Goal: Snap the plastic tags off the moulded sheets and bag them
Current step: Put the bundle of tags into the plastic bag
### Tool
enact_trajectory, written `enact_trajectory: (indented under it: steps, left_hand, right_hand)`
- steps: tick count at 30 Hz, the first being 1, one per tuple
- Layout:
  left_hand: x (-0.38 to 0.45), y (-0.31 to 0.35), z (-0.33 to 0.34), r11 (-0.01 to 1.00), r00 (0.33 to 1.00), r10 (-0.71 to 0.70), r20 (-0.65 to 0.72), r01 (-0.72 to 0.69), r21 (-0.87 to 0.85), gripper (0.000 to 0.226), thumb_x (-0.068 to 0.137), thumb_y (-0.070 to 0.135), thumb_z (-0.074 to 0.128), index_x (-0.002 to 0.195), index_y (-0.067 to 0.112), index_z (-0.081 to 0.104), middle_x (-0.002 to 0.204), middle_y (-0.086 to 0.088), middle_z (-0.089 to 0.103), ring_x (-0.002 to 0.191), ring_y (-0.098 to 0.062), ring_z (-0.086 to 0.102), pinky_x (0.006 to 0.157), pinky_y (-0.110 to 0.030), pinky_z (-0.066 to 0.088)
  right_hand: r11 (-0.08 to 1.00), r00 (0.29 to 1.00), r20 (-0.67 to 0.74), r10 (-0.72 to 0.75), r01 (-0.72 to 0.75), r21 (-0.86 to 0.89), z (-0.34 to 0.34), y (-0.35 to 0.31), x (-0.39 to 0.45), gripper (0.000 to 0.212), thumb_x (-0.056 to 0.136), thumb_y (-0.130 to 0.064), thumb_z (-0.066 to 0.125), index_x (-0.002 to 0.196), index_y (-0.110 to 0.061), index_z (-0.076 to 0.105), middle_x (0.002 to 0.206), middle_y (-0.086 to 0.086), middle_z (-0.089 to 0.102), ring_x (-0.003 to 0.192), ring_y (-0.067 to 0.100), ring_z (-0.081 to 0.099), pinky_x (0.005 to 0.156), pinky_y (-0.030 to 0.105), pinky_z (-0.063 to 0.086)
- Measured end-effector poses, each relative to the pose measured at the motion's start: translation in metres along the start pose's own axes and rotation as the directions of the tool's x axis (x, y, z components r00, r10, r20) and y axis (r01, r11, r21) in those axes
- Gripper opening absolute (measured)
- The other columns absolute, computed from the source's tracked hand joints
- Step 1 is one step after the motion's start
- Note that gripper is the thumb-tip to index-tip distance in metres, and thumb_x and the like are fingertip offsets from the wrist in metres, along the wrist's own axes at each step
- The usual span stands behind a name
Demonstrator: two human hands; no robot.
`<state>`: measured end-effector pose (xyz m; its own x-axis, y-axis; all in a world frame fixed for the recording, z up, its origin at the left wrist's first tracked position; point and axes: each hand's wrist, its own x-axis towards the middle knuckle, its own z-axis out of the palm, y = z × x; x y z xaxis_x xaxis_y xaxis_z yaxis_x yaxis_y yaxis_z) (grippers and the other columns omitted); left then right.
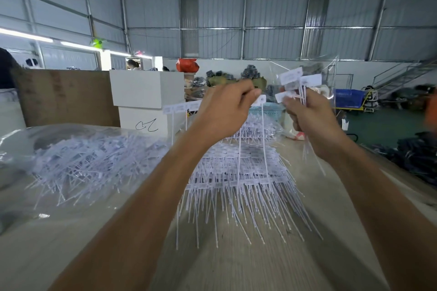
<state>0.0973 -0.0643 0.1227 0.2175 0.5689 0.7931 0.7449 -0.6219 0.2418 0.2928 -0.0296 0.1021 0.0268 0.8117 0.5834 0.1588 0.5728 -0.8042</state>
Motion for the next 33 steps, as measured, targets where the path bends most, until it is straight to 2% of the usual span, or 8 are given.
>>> enact_trajectory:
  steps: [4, 8, 11, 14, 19, 22, 27, 33]
  left_hand:
    - [-0.001, -0.004, 0.0, 1.0, 1.0, -0.011, -0.006, 0.011, -0.01, 0.032, 0.105, 0.033, 0.048, 0.079, 0.016, 0.053, 0.068, -0.008, 0.06, 0.067, -0.028, 0.059, 0.074, -0.043, 0.054]
    - [-0.001, -0.005, 0.001, 1.0, 1.0, -0.026, 0.002, 0.026, -0.013, 0.033, 0.105, 0.033, 0.048, 0.08, 0.014, 0.054, 0.07, -0.01, 0.063, 0.069, -0.029, 0.061, 0.073, -0.045, 0.054]
    - [-0.001, -0.005, 0.002, 0.999, 0.999, -0.032, 0.013, 0.032, -0.022, 0.033, 0.105, 0.034, 0.048, 0.081, 0.011, 0.056, 0.071, -0.012, 0.063, 0.07, -0.032, 0.061, 0.073, -0.047, 0.054]
    - [-0.001, -0.006, 0.002, 0.999, 0.999, -0.035, 0.015, 0.035, -0.024, 0.033, 0.105, 0.032, 0.048, 0.08, 0.011, 0.055, 0.07, -0.012, 0.062, 0.068, -0.031, 0.06, 0.072, -0.047, 0.054]
    - [-0.001, -0.006, 0.002, 0.999, 1.0, -0.029, 0.007, 0.029, -0.021, 0.034, 0.105, 0.032, 0.048, 0.077, 0.014, 0.053, 0.069, -0.013, 0.061, 0.068, -0.032, 0.059, 0.071, -0.048, 0.054]
    - [-0.002, -0.004, 0.002, 1.0, 1.0, -0.026, 0.013, 0.026, -0.014, 0.035, 0.105, 0.032, 0.048, 0.072, 0.023, 0.046, 0.068, -0.012, 0.06, 0.067, -0.03, 0.058, 0.07, -0.048, 0.054]
    - [-0.001, -0.006, 0.002, 0.999, 0.999, -0.035, 0.013, 0.035, -0.021, 0.034, 0.105, 0.033, 0.047, 0.077, 0.014, 0.052, 0.068, -0.012, 0.06, 0.067, -0.031, 0.058, 0.071, -0.048, 0.053]
    - [-0.001, -0.003, 0.002, 1.0, 1.0, -0.024, 0.0, 0.024, 0.004, 0.037, 0.105, 0.034, 0.048, 0.068, 0.029, 0.042, 0.066, -0.007, 0.059, 0.066, -0.028, 0.057, 0.07, -0.047, 0.053]
  right_hand:
    - [0.997, 0.999, 0.015, -0.048, 0.048, -0.054, 0.004, -0.007, -0.004, 0.016, 0.093, -0.002, 0.059, 0.109, -0.003, 0.062, 0.061, -0.008, 0.043, 0.053, 0.008, 0.035, 0.052, 0.027, 0.031]
    - [0.995, 0.993, -0.064, -0.099, 0.098, -0.025, 0.006, -0.014, -0.007, 0.03, 0.09, 0.003, 0.056, 0.114, -0.012, 0.066, 0.06, -0.005, 0.034, 0.044, 0.005, 0.027, 0.04, 0.019, 0.027]
    - [0.992, 0.987, -0.102, -0.123, 0.125, 0.011, 0.006, -0.016, -0.008, 0.023, 0.096, -0.006, 0.058, 0.118, 0.0, 0.062, 0.056, -0.008, 0.035, 0.042, 0.002, 0.027, 0.04, 0.016, 0.027]
    - [0.983, 0.982, -0.089, -0.17, 0.175, 0.06, 0.007, -0.018, -0.01, 0.018, 0.103, -0.02, 0.056, 0.116, -0.018, 0.069, 0.059, -0.021, 0.051, 0.049, -0.004, 0.044, 0.05, 0.009, 0.033]
    - [0.976, 0.979, -0.03, -0.204, 0.205, 0.07, 0.009, -0.018, -0.011, 0.025, 0.107, -0.029, 0.049, 0.125, -0.019, 0.063, 0.061, -0.006, 0.035, 0.049, 0.003, 0.03, 0.045, 0.019, 0.027]
    - [0.977, 0.977, -0.057, -0.206, 0.209, 0.042, 0.012, -0.017, -0.011, 0.026, 0.107, -0.031, 0.046, 0.121, -0.016, 0.062, 0.056, -0.012, 0.036, 0.048, 0.002, 0.031, 0.047, 0.018, 0.028]
    - [0.971, 0.976, 0.003, -0.218, 0.216, 0.1, 0.011, -0.019, -0.013, 0.025, 0.108, -0.037, 0.042, 0.118, -0.02, 0.057, 0.052, -0.006, 0.046, 0.045, 0.014, 0.039, 0.043, 0.027, 0.036]
    - [0.974, 0.974, 0.093, -0.208, 0.197, 0.113, 0.018, -0.02, -0.017, 0.022, 0.108, -0.034, 0.044, 0.121, -0.021, 0.056, 0.056, -0.012, 0.041, 0.045, 0.006, 0.033, 0.04, 0.021, 0.03]
